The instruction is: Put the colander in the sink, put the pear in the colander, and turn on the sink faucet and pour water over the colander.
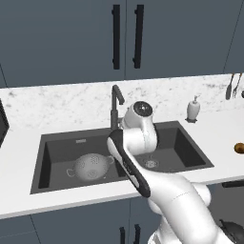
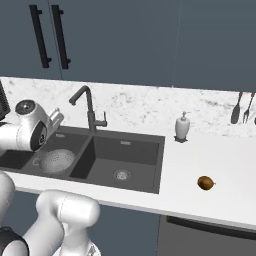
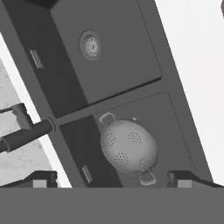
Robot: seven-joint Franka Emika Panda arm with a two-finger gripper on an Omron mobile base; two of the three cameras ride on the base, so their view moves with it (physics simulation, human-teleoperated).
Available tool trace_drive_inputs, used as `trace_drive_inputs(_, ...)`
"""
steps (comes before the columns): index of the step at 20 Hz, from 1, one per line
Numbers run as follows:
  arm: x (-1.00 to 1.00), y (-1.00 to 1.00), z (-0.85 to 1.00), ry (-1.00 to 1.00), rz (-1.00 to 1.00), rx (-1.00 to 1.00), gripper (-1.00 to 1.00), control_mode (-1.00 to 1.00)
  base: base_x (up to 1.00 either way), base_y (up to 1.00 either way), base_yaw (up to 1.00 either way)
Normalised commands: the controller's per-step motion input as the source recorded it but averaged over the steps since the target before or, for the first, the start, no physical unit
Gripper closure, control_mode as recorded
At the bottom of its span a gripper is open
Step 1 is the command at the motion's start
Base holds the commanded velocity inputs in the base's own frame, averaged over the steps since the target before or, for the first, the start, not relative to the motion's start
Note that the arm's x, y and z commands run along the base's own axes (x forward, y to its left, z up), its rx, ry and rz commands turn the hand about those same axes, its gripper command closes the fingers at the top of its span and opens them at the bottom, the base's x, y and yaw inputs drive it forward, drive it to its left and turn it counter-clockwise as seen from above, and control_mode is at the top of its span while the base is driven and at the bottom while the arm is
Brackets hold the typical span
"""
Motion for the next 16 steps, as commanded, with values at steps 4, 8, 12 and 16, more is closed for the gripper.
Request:
trace_drive_inputs(4, 0.05, -0.95, 0.04, -0.15, 0.45, -0.02, -1.00, -1.00, 0.00, 0.00, 0.00)
trace_drive_inputs(8, -0.08, -0.93, 0.00, -0.05, 0.64, -0.03, -1.00, -1.00, 0.00, 0.00, 0.00)
trace_drive_inputs(12, -0.25, -0.85, 0.00, -0.08, 0.68, -0.08, -1.00, -1.00, 0.00, 0.00, 0.00)
trace_drive_inputs(16, -0.22, -0.73, 0.00, -0.10, 0.71, -0.15, -1.00, -1.00, 0.00, 0.00, 0.00)
